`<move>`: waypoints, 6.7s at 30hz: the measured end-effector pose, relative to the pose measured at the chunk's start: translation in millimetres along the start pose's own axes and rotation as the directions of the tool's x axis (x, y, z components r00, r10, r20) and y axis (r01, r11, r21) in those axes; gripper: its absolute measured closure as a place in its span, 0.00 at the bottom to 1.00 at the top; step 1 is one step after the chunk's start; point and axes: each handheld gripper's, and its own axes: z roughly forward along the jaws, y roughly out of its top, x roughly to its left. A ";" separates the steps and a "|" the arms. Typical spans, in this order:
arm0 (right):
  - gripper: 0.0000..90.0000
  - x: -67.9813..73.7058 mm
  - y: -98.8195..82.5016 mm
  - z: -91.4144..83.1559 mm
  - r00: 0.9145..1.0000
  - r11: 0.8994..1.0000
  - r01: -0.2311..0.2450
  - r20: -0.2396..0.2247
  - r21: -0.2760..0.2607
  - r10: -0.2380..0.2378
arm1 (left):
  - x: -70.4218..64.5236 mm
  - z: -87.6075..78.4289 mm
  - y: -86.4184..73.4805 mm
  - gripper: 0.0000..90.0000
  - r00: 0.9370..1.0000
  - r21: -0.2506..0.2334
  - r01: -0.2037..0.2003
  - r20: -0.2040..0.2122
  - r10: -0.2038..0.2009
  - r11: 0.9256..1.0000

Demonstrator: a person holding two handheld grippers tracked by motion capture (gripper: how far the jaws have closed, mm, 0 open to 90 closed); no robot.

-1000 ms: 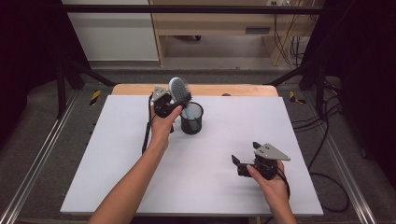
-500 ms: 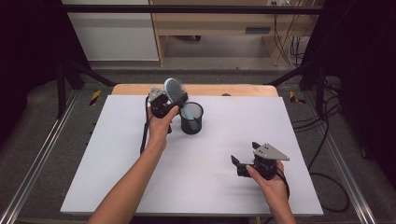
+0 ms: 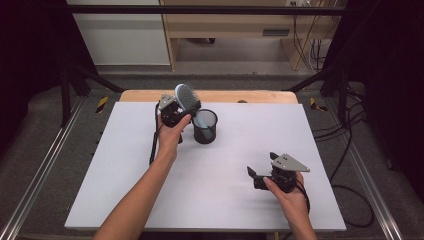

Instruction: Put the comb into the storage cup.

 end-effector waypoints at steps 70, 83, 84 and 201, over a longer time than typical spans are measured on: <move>0.06 -3.1 2.0 -3.5 0.999 0.999 -0.047 -0.010 -0.001 0.047 | -6.8 -40.7 -6.4 0.03 0.990 -0.004 -0.135 -0.043 0.134 0.991; 0.05 -2.8 2.1 -5.2 0.999 0.999 -0.035 -0.011 -0.012 0.035 | -7.2 -56.2 -6.0 0.03 0.991 -0.006 -0.136 -0.024 0.135 0.991; 0.05 -2.2 2.2 -5.5 1.000 0.999 -0.029 -0.006 -0.016 0.029 | -8.0 -57.8 -6.1 0.03 0.992 -0.004 -0.127 -0.021 0.127 0.992; 0.06 -38.8 -20.4 -39.6 0.998 0.992 0.008 0.056 -0.123 -0.001 | 93.5 -261.1 -12.0 0.01 0.977 -0.114 -0.190 -0.119 0.176 0.975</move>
